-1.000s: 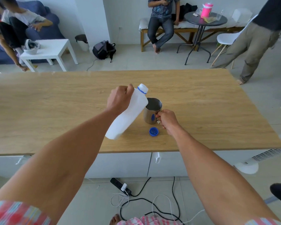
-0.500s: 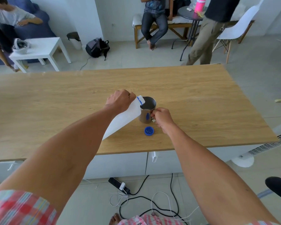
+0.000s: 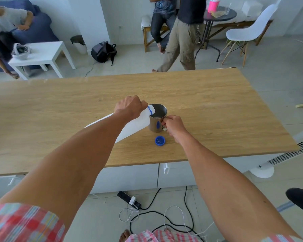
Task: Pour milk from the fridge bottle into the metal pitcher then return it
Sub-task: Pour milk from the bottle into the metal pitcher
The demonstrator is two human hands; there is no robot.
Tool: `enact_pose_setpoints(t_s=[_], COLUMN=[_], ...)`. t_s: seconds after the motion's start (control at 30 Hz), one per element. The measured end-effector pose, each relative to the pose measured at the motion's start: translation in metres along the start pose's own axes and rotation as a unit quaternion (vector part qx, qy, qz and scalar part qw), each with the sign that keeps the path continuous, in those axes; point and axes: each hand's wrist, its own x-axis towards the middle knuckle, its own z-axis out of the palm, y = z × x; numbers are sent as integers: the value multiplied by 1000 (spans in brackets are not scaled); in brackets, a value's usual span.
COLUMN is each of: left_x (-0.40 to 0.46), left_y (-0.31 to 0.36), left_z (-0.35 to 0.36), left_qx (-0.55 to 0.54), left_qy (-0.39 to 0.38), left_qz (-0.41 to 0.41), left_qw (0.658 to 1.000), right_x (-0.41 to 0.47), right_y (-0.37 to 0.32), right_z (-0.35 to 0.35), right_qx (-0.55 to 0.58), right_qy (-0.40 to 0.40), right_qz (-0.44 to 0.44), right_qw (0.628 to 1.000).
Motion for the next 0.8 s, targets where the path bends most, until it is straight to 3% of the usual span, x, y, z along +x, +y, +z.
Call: enact_pose_setpoints(t_s=[0.8], left_x=[3], left_y=[18], left_z=[-12], left_qx=[84], left_qy=[-12], left_qz=[21], left_qw=[996], right_x=[2], right_y=[1], right_z=[-1], right_qx=[4], right_qy=[-5], right_qz=[-6], right_qw=[1000])
